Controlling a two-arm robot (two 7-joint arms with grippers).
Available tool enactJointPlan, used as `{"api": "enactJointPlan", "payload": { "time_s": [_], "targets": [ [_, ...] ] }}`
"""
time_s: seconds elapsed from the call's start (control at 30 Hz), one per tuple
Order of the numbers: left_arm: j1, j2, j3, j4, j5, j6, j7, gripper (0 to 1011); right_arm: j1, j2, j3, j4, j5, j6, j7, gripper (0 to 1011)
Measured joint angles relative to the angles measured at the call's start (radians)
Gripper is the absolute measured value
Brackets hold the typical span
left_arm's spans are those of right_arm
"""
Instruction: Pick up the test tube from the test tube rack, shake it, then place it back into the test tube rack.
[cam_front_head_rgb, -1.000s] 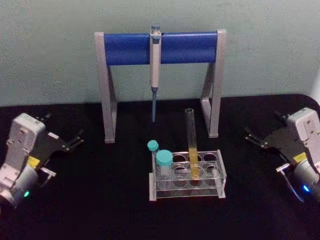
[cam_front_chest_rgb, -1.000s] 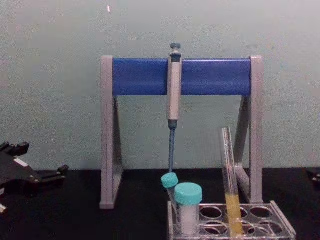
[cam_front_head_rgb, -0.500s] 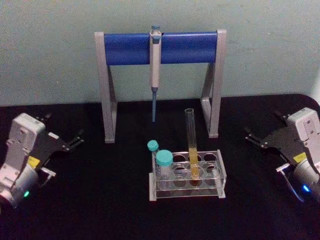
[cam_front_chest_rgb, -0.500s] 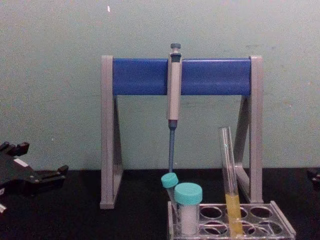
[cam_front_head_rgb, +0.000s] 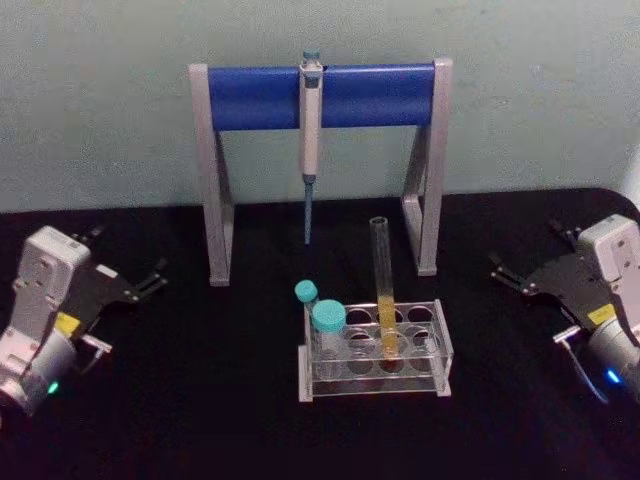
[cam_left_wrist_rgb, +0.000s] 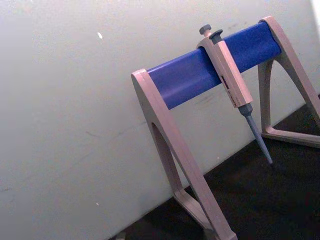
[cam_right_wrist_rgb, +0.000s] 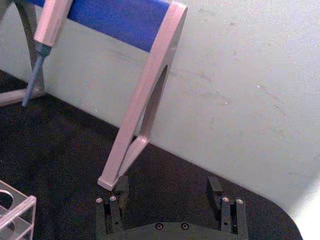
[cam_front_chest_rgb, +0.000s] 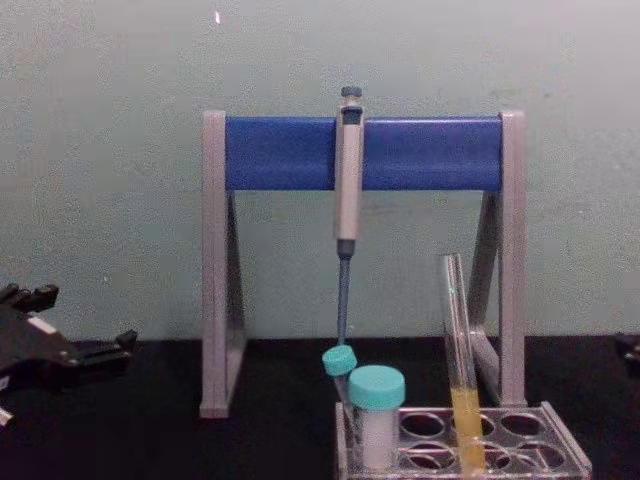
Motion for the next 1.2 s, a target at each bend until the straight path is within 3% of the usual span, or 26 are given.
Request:
{"api": "enactJointPlan", "payload": {
  "time_s": [0.3, 0.53, 0.83, 1.2],
  "targets": [
    [0.000, 0.000, 0.000, 0.000, 0.000, 0.000, 0.000, 1001, -0.022, -0.008, 0.041, -0.015, 0.057, -0.056, 0.074, 1000],
    [0.000, 0.000, 0.000, 0.000, 0.000, 0.000, 0.000, 1001, -0.028, -0.011, 0.059, -0.043, 0.125, -0.092, 0.187, 1000],
    [0.000, 0.000, 0.000, 0.000, 0.000, 0.000, 0.000, 1001, -0.010, -0.021, 0.054, -0.074, 0.214, -0.082, 0.358, 1000],
    [0.000, 0.000, 0.000, 0.000, 0.000, 0.000, 0.000, 1001, 0.030, -0.049, 0.023, -0.059, 0.252, -0.022, 0.491, 1000]
  ]
}}
